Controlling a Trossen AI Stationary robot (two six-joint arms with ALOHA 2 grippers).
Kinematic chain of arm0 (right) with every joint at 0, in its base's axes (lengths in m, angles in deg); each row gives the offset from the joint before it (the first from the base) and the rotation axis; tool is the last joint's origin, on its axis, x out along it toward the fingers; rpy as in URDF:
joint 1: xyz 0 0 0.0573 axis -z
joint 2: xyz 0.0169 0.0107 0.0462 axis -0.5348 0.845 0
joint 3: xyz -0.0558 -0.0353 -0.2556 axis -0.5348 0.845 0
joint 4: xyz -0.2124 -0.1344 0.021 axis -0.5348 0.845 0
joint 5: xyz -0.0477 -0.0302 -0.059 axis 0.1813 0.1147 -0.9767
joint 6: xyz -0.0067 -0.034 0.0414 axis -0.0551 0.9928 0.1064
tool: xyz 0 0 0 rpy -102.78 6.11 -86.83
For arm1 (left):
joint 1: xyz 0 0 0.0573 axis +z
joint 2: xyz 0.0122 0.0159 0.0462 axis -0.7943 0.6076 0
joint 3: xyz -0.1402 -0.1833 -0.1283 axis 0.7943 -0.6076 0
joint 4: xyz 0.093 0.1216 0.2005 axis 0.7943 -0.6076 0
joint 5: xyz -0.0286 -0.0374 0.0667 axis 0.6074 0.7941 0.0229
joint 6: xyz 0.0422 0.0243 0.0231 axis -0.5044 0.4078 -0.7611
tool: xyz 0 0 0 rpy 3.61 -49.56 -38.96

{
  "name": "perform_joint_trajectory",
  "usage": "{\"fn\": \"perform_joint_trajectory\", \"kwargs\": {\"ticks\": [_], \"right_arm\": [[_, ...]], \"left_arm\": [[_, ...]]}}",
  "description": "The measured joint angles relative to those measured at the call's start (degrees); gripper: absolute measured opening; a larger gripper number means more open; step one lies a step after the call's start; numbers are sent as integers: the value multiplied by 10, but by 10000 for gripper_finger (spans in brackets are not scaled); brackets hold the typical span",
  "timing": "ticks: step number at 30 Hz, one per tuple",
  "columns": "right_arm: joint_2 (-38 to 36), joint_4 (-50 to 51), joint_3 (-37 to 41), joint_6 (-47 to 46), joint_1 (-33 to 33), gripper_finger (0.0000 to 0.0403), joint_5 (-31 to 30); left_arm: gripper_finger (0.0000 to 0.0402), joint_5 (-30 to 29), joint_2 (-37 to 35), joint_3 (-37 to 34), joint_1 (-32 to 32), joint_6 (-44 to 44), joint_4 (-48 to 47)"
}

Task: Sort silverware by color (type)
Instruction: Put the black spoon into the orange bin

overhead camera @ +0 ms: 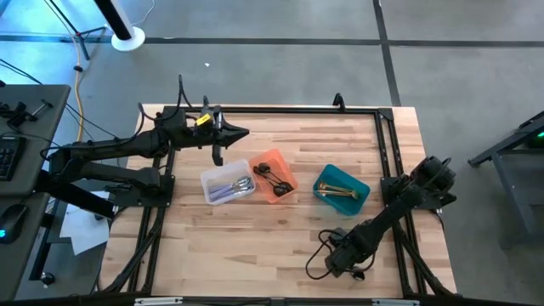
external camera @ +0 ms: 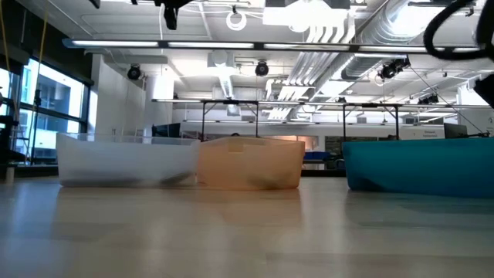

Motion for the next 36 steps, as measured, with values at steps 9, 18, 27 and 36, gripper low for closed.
{"fn": "perform_joint_trajectory", "kwargs": {"ticks": [9,18,27,36], "right_arm": [[-80,41,-1,114,9,1,-53],[-193,35,-1,322,85,0,-121],[-293,-25,-2,551,244,0,-154],[-265,-240,-3,761,392,0,-136]], "left_arm": [[0,0,0,0,1,0,61],[0,0,0,0,1,0,67],[0,0,0,0,0,38,67],[0,2,0,0,-18,45,67]]}}
